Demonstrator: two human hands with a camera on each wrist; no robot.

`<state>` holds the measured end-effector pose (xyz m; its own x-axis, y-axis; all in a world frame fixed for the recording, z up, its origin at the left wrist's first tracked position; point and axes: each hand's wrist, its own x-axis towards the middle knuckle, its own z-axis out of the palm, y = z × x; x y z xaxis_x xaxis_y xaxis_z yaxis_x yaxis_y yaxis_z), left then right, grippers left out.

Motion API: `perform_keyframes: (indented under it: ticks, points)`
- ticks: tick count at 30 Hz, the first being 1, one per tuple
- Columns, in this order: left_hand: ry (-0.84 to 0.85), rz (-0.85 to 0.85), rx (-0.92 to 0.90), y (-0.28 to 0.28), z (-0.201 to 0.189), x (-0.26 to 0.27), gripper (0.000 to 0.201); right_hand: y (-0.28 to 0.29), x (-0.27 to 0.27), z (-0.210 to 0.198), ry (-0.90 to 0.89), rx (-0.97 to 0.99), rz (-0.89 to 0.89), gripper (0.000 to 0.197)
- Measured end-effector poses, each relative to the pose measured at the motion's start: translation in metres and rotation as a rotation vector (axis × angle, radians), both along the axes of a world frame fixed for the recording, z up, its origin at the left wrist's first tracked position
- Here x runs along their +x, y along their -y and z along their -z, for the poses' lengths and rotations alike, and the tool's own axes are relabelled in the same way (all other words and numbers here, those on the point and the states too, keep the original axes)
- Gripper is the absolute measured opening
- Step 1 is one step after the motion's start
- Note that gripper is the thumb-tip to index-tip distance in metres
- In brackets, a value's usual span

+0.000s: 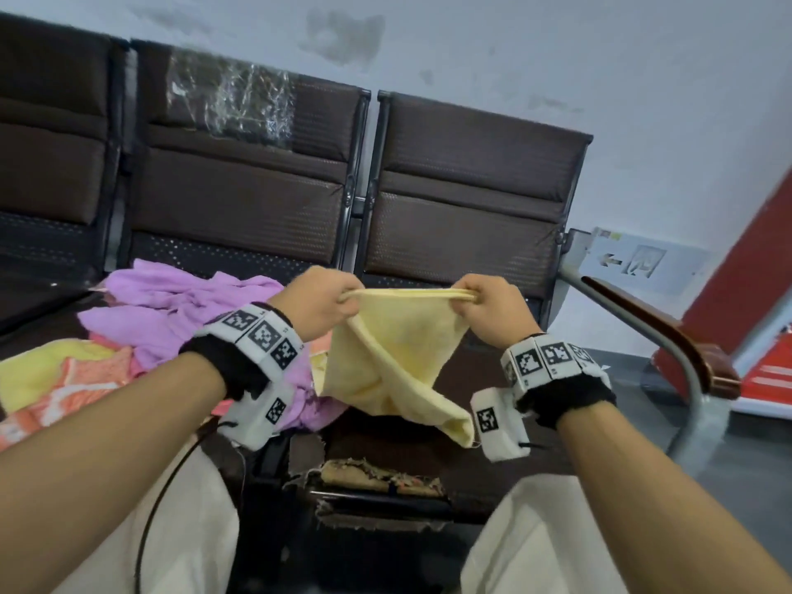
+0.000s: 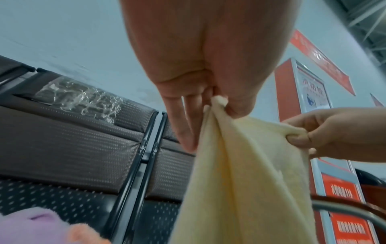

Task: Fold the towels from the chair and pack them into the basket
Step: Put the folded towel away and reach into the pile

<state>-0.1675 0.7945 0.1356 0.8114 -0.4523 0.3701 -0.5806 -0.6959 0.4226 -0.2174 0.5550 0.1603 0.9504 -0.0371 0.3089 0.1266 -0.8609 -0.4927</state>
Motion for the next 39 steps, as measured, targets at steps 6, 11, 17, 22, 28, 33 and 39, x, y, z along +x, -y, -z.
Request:
perform_keyframes:
  ticks: [6, 11, 17, 22, 28, 33, 39]
  points:
    - [0.117, -0.104, -0.251, -0.01, -0.062, -0.009, 0.018, -0.013, -0.008, -0.068, 0.198, 0.138, 0.113, 0.008]
    - [0.077, -0.149, -0.354, -0.002, -0.081, -0.003, 0.02, -0.024, 0.003, -0.088, 0.379, 0.333, 0.147, 0.027]
    - [-0.043, -0.296, -0.403, 0.009, -0.068, 0.034, 0.021, -0.01, 0.033, -0.07, 0.281, 0.326, 0.198, 0.019]
    - [-0.004, -0.305, -0.518, 0.033, -0.07, 0.056, 0.021, 0.005, 0.053, -0.065, 0.328, 0.31, 0.217, 0.023]
    - [-0.008, -0.055, -0.803, 0.046, -0.07, 0.035, 0.013, 0.011, 0.034, -0.046, 0.399, 0.631, 0.051, 0.019]
    - [-0.145, -0.009, -0.777, 0.046, 0.006, -0.024, 0.019, 0.01, -0.027, 0.036, 0.31, 0.68, 0.116, 0.012]
    - [-0.312, 0.043, -0.586, 0.033, 0.089, -0.087, 0.017, 0.018, -0.119, 0.115, -0.026, 0.511, 0.194, 0.028]
